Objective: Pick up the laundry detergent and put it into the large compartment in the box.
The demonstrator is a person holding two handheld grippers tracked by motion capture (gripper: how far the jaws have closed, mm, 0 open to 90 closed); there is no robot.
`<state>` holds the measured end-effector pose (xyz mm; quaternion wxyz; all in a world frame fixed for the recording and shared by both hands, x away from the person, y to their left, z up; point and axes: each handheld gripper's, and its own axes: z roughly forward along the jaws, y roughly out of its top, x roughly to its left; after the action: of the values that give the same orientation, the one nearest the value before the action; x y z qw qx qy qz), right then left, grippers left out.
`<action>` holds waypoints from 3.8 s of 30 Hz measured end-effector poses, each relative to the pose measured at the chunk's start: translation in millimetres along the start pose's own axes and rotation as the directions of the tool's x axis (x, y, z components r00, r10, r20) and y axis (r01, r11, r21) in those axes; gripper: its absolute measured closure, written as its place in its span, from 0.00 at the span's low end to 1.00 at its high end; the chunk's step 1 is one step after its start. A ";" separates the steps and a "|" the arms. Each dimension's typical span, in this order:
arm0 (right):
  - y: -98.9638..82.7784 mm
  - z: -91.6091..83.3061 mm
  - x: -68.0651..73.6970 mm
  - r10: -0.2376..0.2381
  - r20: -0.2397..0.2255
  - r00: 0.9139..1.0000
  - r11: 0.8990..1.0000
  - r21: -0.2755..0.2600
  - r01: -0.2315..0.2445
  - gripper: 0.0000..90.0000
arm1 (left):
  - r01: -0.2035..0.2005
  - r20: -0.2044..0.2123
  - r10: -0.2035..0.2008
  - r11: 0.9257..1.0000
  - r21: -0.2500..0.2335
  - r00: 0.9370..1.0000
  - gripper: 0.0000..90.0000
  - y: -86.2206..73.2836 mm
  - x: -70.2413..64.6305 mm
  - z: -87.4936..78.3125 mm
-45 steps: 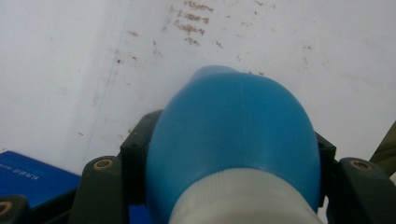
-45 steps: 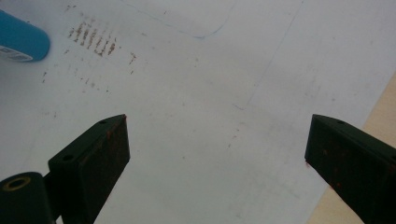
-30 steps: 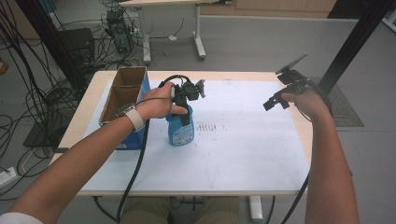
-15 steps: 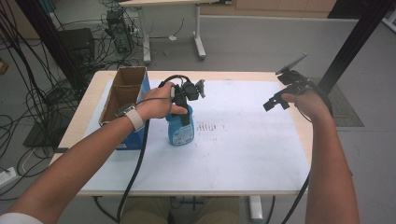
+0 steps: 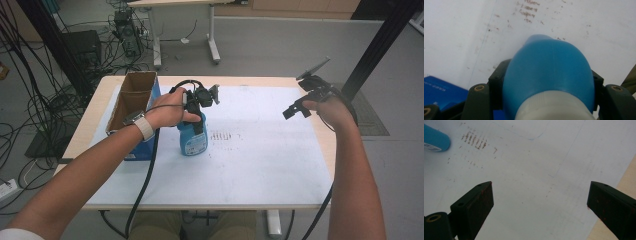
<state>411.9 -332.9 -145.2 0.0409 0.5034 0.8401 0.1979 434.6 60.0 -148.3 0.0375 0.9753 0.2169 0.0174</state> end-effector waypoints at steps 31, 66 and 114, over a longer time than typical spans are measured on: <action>-7.3 -13.2 10.5 -0.010 0.005 1.000 1.000 -0.029 0.010 0.07 | 0.305 -0.006 -0.305 0.952 0.001 0.952 0.43 -16.0 -19.1 -84.5; -13.3 -27.2 13.7 -0.054 0.009 0.999 0.997 -0.049 0.054 0.07 | 0.577 0.003 -0.577 0.816 -0.041 0.816 0.43 -40.1 -4.8 -181.4; -5.5 -22.5 1.8 -0.073 -0.013 0.997 0.996 -0.057 0.072 0.07 | 0.802 0.009 -0.804 0.592 -0.083 0.594 0.42 -104.7 33.7 -233.4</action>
<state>400.4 -340.2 -126.3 0.0561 0.4698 0.8521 0.2239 409.3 184.2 76.4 0.0764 0.7706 0.6323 0.0213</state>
